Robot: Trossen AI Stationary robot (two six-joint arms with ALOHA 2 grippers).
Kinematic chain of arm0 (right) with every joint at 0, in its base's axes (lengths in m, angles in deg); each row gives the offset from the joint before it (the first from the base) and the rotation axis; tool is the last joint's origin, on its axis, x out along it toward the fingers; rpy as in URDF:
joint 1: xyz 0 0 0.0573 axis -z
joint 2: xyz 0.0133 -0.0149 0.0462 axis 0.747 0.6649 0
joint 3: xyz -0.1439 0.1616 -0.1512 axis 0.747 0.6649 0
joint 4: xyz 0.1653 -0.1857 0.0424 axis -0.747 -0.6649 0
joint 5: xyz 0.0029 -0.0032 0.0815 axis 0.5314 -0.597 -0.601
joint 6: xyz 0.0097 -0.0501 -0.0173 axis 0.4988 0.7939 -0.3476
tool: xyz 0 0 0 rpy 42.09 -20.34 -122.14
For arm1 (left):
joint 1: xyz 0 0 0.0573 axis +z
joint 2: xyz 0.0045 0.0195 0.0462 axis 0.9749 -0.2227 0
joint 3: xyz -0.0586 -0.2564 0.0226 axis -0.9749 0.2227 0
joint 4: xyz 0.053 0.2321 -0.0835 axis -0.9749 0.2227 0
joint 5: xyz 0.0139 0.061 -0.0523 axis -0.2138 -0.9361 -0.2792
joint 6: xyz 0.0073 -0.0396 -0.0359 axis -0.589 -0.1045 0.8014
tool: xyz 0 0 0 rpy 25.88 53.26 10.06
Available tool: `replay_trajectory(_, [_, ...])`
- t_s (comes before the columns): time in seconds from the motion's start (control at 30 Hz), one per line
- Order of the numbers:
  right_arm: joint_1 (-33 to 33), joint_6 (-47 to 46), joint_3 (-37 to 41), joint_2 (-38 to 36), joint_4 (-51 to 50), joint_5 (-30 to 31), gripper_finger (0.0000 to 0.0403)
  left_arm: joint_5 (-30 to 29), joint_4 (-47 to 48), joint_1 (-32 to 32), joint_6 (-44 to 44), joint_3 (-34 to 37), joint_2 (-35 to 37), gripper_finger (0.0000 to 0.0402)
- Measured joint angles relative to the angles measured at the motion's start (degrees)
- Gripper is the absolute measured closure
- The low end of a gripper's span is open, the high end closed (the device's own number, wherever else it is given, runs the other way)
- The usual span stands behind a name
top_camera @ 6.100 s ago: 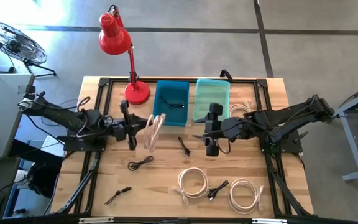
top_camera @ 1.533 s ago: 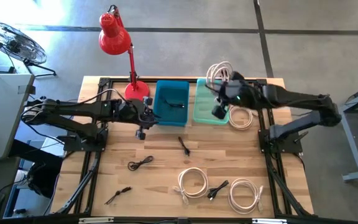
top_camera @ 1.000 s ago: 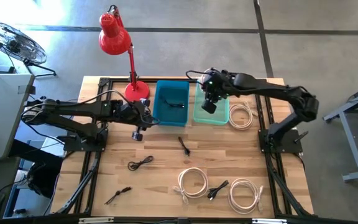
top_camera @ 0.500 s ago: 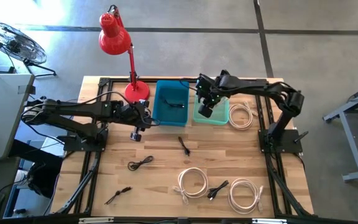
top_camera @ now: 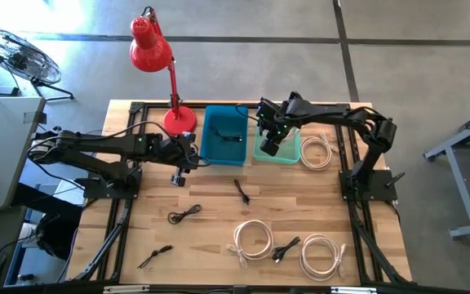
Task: Pick & Place USB Port
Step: Put the light brown hdmi cable into the light green bin, then put the black charger cable into the blue bin
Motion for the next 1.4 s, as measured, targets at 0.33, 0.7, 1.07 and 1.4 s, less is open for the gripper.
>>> replay_trajectory(0.33, [-1.0,-0.3,0.0,0.0,-0.4,-0.2,0.0306,0.1,0.1,0.0,0.9,0.0,0.0,0.0309])
replay_trajectory(0.7, [-2.0,0.9,0.0,-1.9,-1.3,1.8,0.018,1.2,0.4,0.0,0.9,0.0,0.0,0.0309])
replay_trajectory(1.07, [-4.5,-1.2,-0.1,-10.4,-3.4,-7.7,0.017,23.2,10.4,0.0,1.1,0.0,0.0,0.0309])
replay_trajectory(1.4, [-9.0,0.4,-0.1,-11.8,-2.9,-7.4,0.0174,20.6,15.8,-4.8,27.7,0.0,-0.2,0.0309])
